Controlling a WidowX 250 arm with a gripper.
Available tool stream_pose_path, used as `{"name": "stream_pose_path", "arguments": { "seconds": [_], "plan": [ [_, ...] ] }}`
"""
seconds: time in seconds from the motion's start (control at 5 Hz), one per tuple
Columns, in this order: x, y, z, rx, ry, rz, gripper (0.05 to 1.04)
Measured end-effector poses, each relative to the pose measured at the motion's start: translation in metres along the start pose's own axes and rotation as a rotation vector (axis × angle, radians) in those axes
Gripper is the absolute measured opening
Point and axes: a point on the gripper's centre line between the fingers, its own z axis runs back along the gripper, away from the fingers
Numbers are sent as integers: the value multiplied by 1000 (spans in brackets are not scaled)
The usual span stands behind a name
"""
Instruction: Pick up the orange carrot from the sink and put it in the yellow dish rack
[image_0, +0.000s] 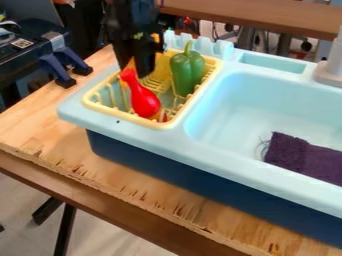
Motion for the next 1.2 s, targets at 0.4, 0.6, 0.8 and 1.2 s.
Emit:
{"name": "stream_pose_path", "arguments": {
  "seconds": [0.4,0.6,0.8,1.2],
  "plan": [
    [6,-12,-12,25,13,-11,510],
    [0,-13,-18,13,37,-1,829],
    [0,-11,-6,-2,-1,16,1016],
    [-5,-13,25,-12,-78,10,1011]
  ]
}}
